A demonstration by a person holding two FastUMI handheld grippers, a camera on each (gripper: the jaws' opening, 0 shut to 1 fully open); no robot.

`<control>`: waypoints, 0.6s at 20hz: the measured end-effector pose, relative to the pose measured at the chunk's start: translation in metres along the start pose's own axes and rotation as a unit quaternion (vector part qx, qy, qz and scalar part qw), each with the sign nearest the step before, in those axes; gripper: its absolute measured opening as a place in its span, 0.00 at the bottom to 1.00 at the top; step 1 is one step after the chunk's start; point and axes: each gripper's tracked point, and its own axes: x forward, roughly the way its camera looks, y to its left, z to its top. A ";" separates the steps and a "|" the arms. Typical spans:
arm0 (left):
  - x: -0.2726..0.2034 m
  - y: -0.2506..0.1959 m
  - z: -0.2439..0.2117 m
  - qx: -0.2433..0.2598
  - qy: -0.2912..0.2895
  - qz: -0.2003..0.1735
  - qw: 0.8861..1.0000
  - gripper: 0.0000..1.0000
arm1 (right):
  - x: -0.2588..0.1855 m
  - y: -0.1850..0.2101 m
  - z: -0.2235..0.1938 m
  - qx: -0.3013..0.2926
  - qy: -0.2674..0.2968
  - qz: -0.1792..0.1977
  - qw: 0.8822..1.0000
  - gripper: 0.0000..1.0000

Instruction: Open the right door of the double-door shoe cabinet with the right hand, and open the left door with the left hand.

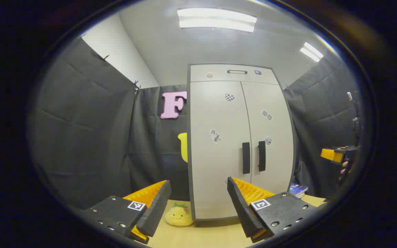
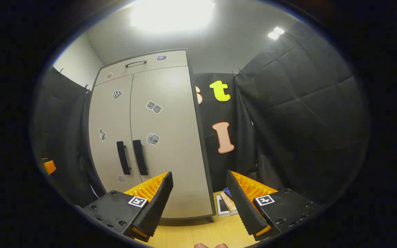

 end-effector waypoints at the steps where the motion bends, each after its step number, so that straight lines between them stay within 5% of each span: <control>1: -0.001 0.004 -0.002 -0.006 0.001 0.004 1.000 0.94 | 0.000 0.004 -0.001 -0.002 0.002 0.005 1.000 0.98; 12: -0.019 0.054 -0.009 -0.020 0.001 0.051 0.998 0.94 | 0.011 0.035 0.021 -0.022 0.000 0.038 0.999 0.98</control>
